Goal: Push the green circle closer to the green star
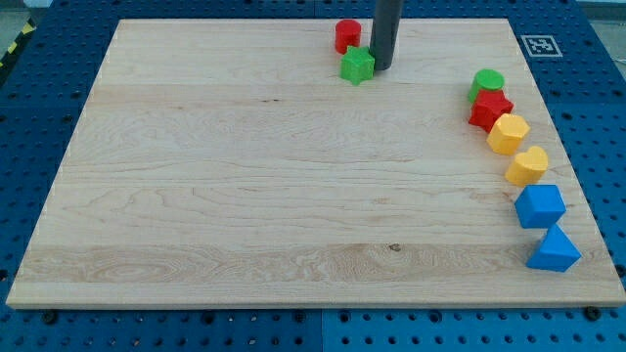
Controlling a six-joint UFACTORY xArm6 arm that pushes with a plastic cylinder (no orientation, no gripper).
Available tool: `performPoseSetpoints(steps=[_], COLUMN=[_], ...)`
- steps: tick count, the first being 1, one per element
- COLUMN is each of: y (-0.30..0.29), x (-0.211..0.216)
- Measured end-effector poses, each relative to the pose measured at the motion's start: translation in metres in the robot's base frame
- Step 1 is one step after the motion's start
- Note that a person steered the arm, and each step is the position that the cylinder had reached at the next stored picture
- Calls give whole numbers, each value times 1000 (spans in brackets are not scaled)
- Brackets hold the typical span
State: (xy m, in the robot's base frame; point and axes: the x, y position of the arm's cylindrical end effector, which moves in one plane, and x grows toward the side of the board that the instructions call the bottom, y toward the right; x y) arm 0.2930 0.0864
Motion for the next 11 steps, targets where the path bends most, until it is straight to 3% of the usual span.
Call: performPoseSetpoints(steps=[1, 2, 5, 6, 7, 11], y=[7, 47, 164, 177, 178, 159], x=[-1, -18, -12, 36, 57, 57])
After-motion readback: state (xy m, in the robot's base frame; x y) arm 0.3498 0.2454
